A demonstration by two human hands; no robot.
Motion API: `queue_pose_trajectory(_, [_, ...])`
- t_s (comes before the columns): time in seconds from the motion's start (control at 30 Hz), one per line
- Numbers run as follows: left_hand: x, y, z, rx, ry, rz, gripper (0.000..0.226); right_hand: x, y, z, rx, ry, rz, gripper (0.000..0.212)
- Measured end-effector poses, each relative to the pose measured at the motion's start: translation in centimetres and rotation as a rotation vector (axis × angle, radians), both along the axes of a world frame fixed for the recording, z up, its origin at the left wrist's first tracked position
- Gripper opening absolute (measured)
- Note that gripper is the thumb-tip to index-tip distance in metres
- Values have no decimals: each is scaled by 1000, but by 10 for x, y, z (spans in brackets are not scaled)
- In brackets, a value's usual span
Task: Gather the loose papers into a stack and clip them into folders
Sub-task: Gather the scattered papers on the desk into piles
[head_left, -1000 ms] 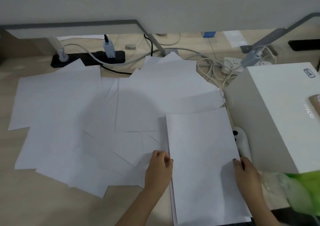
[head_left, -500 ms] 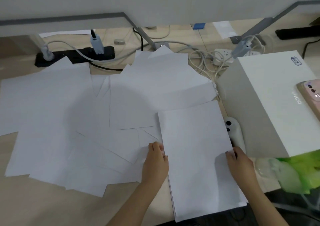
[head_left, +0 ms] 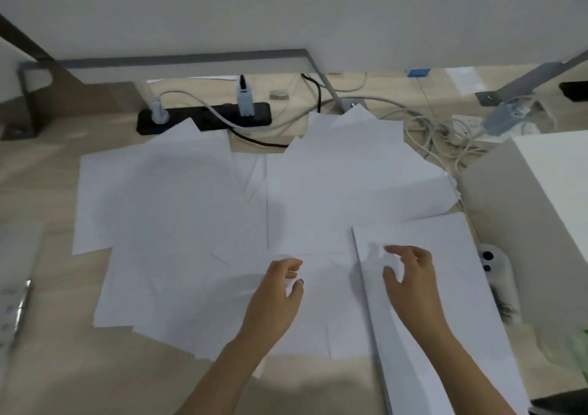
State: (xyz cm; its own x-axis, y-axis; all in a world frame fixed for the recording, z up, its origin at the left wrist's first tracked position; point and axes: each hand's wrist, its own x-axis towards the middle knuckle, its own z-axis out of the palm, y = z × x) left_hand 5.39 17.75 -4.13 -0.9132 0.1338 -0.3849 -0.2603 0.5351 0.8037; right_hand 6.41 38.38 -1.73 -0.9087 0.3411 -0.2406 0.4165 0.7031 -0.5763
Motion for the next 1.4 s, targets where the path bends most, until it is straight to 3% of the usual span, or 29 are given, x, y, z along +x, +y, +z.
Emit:
queue_pose_trajectory(0.13, [-26, -73, 2, -92, 31, 143, 30, -35, -69, -7, -42, -31, 210, 36])
queue_pose_trajectory(0.27, [-62, -170, -9, -324, 28, 297, 43, -74, -141, -19, -101, -65, 383, 39])
queue_pose_trajectory(0.43, [-101, -262, -18, -437, -92, 660, 61, -143, -200, -30, -317, -156, 302, 41])
queue_pose_trajectory(0.53, [-115, -285, -20, -267, -246, 775, 64, -177, -216, -36, -444, -225, 60, 53])
queue_pose_trajectory(0.67, [-123, -296, -21, 61, -245, 747, 27, -196, -223, -39, -322, -321, -73, 55])
queue_pose_trajectory(0.77, [-121, -295, -18, 262, -188, 721, 3, -193, -227, -33, -388, -405, -92, 38])
queue_pose_trajectory(0.87, [-113, -305, -13, 449, -117, 773, 13, -178, -234, -24, -424, -458, -15, 18])
queue_pose_trajectory(1.0, [-82, -323, -19, 579, 41, 849, 25, -133, -237, -18, -530, -403, -117, 14])
queue_pose_trajectory(1.07, [-65, -320, -22, 524, 61, 829, 43, -107, -235, -14, -672, -393, -163, 23])
queue_pose_trajectory(1.17, [-61, -298, -24, 261, -5, 833, 66, -76, -227, -15, -751, -384, -245, 17])
queue_pose_trajectory(1.27, [-67, -273, -27, 186, -131, 819, 69, -57, -217, -19, -679, -270, -387, 16])
queue_pose_trajectory(1.4, [-61, -256, -33, 96, -206, 732, 67, -33, -221, -19, -862, -296, -486, 16])
